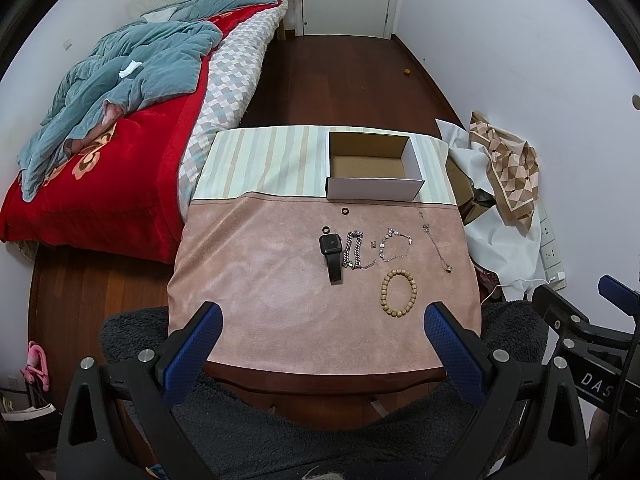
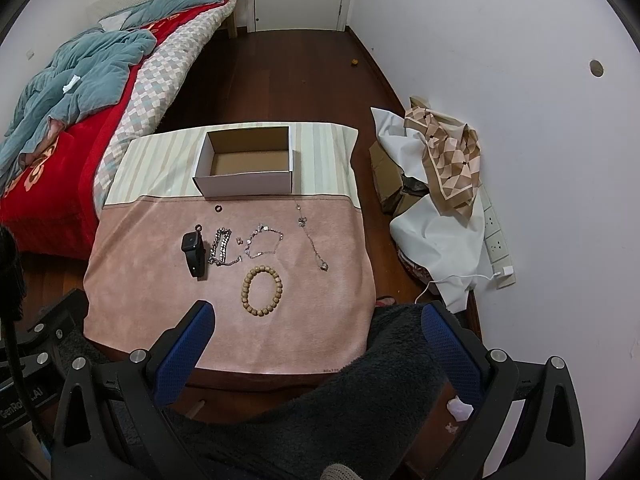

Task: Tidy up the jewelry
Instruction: 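Grasp the black smartwatch with the left tool while the right tool grasps the wooden bead bracelet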

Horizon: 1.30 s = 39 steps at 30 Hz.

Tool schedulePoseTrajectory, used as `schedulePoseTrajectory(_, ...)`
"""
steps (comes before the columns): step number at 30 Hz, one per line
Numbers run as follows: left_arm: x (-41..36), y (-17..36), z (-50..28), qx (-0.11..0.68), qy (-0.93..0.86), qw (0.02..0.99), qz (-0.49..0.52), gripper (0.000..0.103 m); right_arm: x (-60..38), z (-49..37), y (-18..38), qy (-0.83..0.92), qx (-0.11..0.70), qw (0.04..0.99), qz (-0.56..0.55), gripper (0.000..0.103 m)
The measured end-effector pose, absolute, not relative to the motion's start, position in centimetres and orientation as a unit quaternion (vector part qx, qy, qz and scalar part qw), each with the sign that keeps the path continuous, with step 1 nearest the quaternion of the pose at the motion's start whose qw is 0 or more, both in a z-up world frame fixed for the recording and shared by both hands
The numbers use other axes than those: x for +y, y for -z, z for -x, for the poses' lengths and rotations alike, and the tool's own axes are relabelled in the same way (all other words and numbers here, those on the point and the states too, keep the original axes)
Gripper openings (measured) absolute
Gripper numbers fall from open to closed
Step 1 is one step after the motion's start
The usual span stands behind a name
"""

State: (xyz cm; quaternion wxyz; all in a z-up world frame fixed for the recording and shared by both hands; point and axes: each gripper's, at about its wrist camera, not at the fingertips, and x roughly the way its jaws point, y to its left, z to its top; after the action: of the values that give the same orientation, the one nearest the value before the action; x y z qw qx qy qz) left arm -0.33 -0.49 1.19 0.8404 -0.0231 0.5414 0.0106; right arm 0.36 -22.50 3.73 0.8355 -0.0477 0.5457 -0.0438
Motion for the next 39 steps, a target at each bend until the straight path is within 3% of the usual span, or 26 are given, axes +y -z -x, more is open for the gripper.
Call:
schedulePoseTrajectory(10, 0.9, 3.4, -3.7, 0.533, -0.069, 0.844, -0.001, 0.103, -23.7, -3.9, 0.1, 0.073, 0.550, 0.831, 0.029, 0.103)
schedulePoseTrajectory(23, 0.3, 14.7, -9.5, 0.597, -0.073, 0.797, -0.046, 0.103, -24.8, -9.5, 15.1, 0.090, 0.644, 0.760, 0.016, 0.103)
schedulePoseTrajectory(34, -0.8, 20.8, -11.5, 0.642, -0.047, 0.765, -0.031, 0.102, -24.5, -10.3, 21.4, 0.090, 0.685, 0.723, 0.002, 0.097)
schedulePoseTrajectory(39, -1.6, 22.1, -12.0, 0.647, -0.030, 0.762, -0.024, 0.091, -24.4, -10.3, 23.4, 0.086, 0.696, 0.713, -0.006, 0.092)
